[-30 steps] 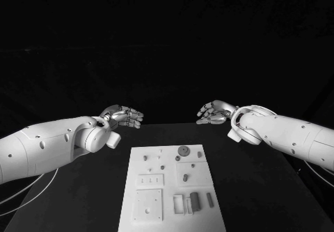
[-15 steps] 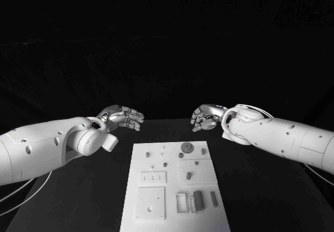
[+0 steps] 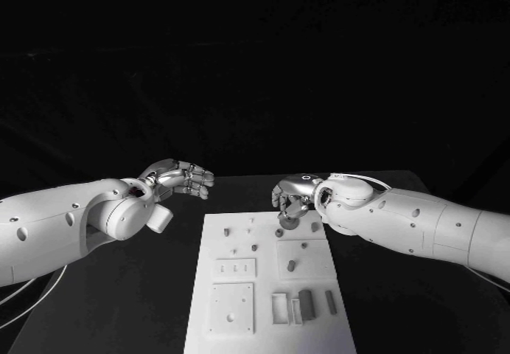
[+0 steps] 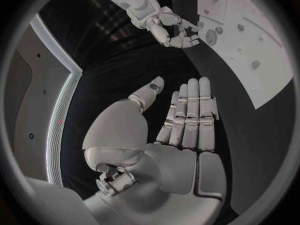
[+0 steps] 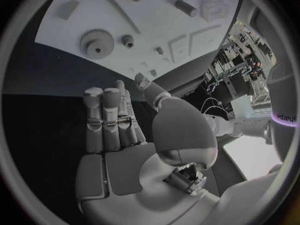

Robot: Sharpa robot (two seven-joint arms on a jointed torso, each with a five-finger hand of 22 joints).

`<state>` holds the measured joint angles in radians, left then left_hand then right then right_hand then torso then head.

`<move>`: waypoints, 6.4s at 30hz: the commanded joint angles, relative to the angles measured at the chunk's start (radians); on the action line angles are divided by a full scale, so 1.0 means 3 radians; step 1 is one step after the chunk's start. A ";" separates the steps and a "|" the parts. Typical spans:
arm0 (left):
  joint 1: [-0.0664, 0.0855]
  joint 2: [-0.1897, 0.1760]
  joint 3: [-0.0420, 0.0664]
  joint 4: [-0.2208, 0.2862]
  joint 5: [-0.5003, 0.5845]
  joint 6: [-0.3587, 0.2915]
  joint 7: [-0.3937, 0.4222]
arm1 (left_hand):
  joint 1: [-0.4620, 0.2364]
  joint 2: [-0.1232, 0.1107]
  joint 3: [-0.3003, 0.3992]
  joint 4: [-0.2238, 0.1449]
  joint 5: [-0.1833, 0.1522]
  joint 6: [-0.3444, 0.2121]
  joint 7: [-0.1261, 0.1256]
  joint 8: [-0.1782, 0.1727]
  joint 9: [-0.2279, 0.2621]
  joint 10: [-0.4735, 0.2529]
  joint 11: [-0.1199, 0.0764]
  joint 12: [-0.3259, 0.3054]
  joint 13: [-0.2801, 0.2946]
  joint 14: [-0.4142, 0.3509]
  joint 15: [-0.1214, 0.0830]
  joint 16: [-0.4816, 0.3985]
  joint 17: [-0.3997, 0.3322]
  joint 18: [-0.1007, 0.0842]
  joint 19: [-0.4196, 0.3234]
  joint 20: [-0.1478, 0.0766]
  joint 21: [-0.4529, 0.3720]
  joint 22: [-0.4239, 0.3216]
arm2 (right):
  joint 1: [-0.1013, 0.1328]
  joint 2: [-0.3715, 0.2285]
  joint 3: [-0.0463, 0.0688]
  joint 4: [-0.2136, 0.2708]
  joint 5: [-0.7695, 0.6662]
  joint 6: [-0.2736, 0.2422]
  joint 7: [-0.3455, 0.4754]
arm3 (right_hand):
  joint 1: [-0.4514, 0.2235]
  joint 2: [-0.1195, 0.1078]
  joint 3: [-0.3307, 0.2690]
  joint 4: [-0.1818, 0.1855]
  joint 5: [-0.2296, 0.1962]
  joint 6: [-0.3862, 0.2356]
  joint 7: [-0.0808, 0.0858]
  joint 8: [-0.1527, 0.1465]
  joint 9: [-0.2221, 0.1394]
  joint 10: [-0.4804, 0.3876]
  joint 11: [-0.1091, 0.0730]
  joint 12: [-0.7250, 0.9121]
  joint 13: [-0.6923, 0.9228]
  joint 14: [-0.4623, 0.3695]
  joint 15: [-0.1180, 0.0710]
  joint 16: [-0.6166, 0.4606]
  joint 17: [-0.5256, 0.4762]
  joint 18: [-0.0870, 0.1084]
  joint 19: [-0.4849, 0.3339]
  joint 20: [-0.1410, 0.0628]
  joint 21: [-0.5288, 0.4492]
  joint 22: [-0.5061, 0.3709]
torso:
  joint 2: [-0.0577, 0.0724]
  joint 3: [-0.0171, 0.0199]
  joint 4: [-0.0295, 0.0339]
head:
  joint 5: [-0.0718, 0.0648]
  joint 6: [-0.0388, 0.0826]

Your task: Assemble the parts on the task board

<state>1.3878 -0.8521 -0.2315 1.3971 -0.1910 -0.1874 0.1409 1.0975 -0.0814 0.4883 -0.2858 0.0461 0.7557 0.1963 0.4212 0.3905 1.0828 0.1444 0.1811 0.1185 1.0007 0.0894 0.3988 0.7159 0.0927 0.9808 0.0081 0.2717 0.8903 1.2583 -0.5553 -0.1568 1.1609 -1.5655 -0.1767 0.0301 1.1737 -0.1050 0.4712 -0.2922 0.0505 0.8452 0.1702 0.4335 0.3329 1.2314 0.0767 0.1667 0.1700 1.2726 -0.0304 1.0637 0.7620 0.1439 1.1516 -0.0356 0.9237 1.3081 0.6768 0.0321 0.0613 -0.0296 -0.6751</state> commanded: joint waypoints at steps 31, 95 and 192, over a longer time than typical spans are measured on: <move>0.0008 0.0005 0.0003 0.0008 -0.0014 -0.0030 -0.0071 | -0.0007 -0.0013 -0.0004 0.0019 0.0012 0.0018 0.0010 -0.0034 -0.0013 0.0019 0.0013 -0.0056 -0.0005 -0.0016 0.0016 -0.0039 0.0025 -0.0002 -0.0024 -0.0017 -0.0027 0.0004 | -0.0120 -0.0008 -0.0022 0.0128 -0.0661 0.0332 -0.0390 | -0.0197 -0.0110 0.0098 0.0014 0.0003 0.0016 0.0014 -0.0124 0.0130 -0.0220 0.0021 -0.0030 0.0623 -0.0081 0.0006 0.0027 -0.0056 0.0393 -0.0111 0.0023 0.0058 0.0052 | 0.0198 0.0036 0.0093 | -0.0039 0.0031; 0.0008 0.0003 0.0001 -0.0062 -0.0017 0.0002 -0.0170 | -0.0023 0.0008 0.0002 0.0025 0.0012 0.0014 0.0015 -0.0058 -0.0022 0.0026 0.0017 -0.0097 -0.0007 -0.0010 0.0014 -0.0067 0.0053 -0.0021 -0.0023 -0.0033 -0.0037 0.0013 | -0.0167 -0.0053 -0.0041 0.0201 -0.0846 0.0300 -0.0414 | 0.0068 0.0051 0.0492 0.0001 0.0004 0.0289 -0.0087 -0.0104 0.0232 -0.0056 0.0032 -0.0232 0.0501 -0.0055 0.0021 0.0113 -0.0102 0.0393 -0.0104 0.0029 0.0123 0.0067 | 0.0281 0.0065 0.0103 | -0.0058 0.0030; 0.0052 0.0042 0.0007 -0.0047 0.0001 -0.0086 -0.0216 | -0.0021 0.0006 0.0001 0.0014 0.0011 0.0024 0.0014 -0.0074 -0.0025 0.0047 0.0017 -0.0134 -0.0003 0.0009 0.0006 -0.0091 0.0093 -0.0032 -0.0010 -0.0048 -0.0041 0.0030 | -0.0108 0.0475 -0.0012 0.0037 -0.1509 -0.0435 -0.0834 | 0.0015 0.0069 0.0577 -0.0002 0.0004 0.0550 -0.0189 -0.0047 0.0339 0.0249 -0.0078 -0.0203 0.0509 0.0034 -0.0084 0.0164 -0.0120 0.0393 -0.0031 -0.0035 0.0219 0.0068 | 0.0317 0.0062 0.0120 | 0.0095 0.0120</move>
<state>1.4008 -0.8419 -0.2301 1.3812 -0.1934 -0.2090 0.0722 1.0974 -0.0814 0.4857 -0.2834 0.0461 0.7556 0.1963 0.4058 0.3843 1.0897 0.1513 0.1461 0.1174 1.0005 0.0895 0.3749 0.7422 0.0728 0.9794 0.0001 0.2629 0.8978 1.2253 -0.4148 -0.1610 1.1739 -2.0084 -0.3018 -0.2196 1.1715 -0.0896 0.6393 -0.2916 0.0493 1.0043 0.1145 0.4162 0.4328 1.2936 0.0499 0.1005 0.3215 1.2827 -0.0480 1.1071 0.7269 0.1439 1.1406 -0.0393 0.9835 1.3079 0.7716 0.0507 0.0984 -0.0036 -0.6384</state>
